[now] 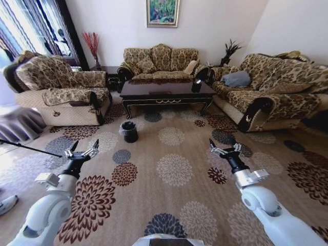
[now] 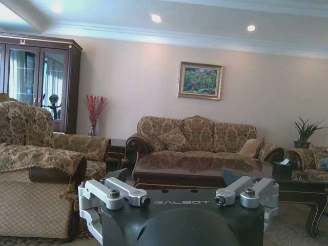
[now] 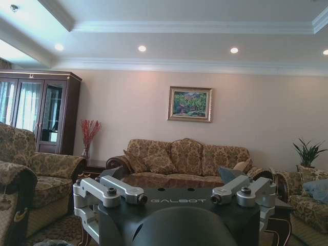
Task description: Move to the front of the table and pick up the trash from the floor, then place it into the trash bin.
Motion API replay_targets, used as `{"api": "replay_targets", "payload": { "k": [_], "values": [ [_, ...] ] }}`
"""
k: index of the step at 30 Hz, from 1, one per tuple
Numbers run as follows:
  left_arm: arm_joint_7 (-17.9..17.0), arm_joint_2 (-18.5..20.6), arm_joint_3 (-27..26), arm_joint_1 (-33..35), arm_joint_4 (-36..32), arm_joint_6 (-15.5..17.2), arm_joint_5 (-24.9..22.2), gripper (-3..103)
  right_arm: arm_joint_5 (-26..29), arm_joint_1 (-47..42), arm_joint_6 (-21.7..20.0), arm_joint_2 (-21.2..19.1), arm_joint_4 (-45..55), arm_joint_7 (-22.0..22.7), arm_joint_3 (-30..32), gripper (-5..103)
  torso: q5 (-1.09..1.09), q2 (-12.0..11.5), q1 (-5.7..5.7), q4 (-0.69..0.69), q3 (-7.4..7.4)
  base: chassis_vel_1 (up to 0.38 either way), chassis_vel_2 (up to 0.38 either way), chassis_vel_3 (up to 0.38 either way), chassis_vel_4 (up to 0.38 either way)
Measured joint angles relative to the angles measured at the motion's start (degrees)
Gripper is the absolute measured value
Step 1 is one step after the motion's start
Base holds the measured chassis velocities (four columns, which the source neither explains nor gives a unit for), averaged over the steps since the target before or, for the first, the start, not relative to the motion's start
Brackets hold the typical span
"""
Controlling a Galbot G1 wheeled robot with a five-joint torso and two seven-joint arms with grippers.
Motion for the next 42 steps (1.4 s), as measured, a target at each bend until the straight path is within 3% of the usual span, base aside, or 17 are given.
{"api": "replay_targets", "payload": {
  "k": [42],
  "values": [
    [0.0,-0.2,1.3,-1.3,1.5,-0.1,0.1,100,-0.1,0.4,0.1,0.3,-0.8,0.1,-0.2,100,0.00,11.4,5.02,0.00,6.38,0.000,0.000,0.000,0.000]
  ]
}}
